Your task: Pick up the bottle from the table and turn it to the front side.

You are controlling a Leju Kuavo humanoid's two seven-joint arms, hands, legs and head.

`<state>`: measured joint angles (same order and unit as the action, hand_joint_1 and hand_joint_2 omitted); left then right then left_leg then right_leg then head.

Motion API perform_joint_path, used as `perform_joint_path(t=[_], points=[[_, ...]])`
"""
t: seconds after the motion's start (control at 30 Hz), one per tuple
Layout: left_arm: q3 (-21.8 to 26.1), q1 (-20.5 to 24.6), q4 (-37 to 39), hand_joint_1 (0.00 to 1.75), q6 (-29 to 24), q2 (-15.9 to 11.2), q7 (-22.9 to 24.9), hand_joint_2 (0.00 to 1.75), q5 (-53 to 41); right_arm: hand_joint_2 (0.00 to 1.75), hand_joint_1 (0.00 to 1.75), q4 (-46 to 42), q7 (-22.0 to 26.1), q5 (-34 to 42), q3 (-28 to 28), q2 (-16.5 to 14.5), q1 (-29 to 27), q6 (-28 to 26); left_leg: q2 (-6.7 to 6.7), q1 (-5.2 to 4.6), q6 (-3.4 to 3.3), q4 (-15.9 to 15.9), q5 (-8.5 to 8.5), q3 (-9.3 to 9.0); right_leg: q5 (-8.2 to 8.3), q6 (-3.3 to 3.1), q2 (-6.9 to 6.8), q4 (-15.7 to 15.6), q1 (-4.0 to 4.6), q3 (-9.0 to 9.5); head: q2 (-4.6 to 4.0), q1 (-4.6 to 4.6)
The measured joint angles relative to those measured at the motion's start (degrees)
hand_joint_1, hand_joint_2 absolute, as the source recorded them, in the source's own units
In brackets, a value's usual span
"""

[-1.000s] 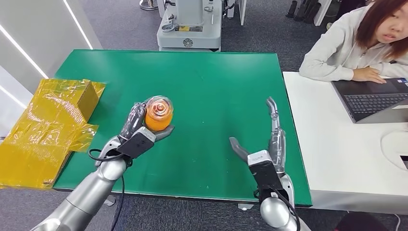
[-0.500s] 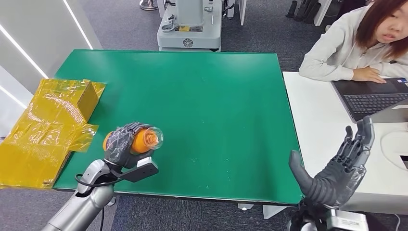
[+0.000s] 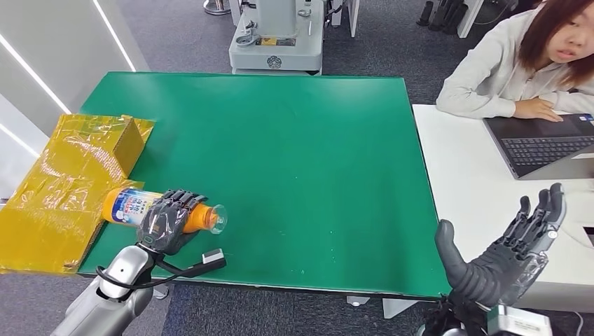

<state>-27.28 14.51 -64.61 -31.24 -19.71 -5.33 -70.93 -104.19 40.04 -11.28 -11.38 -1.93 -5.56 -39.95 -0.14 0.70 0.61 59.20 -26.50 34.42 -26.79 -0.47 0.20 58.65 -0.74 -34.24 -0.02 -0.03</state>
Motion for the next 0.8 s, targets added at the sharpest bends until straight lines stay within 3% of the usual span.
perform_joint_path(t=[0.23,0.43,0.8], points=[[0.05,3.35,9.17,1.75,-1.30,0.58,0.56,1.75,-4.01,1.75,0.00,0.00,0.02,-0.69,0.76,-0.48,-0.64,0.00,0.00,0.01,0.01,0.00,0.01,-0.01,0.00,0.00,0.00,0.00,0.00,-0.03,0.00,-0.01],[-0.73,11.74,23.22,1.75,-1.76,2.77,-0.82,1.75,-4.87,1.75,0.00,0.05,0.02,-2.04,0.74,-0.56,-0.83,0.01,-0.04,0.01,0.04,0.00,0.06,-0.01,0.04,-0.02,-0.04,0.02,0.00,0.00,0.00,0.01],[-2.42,20.35,37.41,1.75,1.56,5.62,4.74,1.75,-7.34,1.75,0.00,0.87,-1.97,-4.84,0.02,-0.56,-1.09,0.02,-0.02,0.01,0.05,0.00,0.04,-0.01,0.04,-0.02,0.00,0.02,0.00,0.01,0.00,0.00]])
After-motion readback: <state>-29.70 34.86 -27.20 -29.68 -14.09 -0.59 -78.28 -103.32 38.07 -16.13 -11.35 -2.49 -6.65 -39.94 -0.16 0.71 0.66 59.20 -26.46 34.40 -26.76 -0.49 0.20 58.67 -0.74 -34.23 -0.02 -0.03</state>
